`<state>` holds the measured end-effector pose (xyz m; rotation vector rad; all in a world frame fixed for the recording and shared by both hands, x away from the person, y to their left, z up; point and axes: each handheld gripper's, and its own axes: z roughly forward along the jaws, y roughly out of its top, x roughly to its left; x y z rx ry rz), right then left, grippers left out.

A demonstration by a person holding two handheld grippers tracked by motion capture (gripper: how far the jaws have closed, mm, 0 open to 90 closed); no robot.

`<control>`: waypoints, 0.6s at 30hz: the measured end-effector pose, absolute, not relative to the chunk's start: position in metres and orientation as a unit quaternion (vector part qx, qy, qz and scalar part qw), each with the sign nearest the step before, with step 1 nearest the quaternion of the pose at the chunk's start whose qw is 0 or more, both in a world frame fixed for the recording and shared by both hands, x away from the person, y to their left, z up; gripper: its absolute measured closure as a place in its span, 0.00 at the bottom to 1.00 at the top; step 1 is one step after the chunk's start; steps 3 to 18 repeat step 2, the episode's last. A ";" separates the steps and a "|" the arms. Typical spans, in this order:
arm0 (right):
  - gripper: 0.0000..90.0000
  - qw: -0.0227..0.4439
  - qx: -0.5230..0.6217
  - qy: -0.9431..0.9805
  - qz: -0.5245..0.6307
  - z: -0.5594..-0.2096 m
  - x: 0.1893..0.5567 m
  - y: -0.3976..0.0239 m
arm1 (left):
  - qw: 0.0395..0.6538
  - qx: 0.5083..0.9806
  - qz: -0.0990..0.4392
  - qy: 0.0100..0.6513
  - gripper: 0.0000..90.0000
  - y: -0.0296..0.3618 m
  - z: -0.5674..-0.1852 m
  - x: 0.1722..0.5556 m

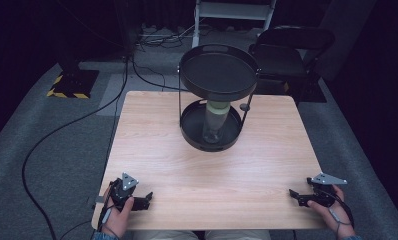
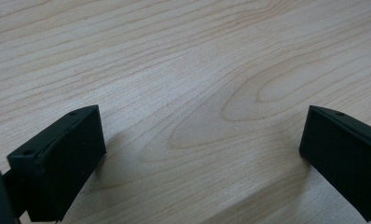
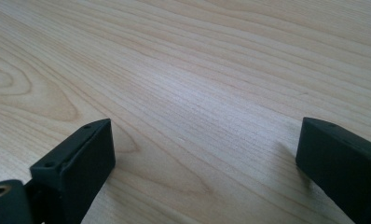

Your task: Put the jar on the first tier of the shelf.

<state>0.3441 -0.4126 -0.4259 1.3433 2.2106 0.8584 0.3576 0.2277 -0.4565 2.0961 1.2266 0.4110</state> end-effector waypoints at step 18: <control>0.05 0.206 0.483 0.793 0.309 -0.426 0.343 -0.413 | 0.333 0.802 0.157 0.470 0.00 0.228 -0.457 0.358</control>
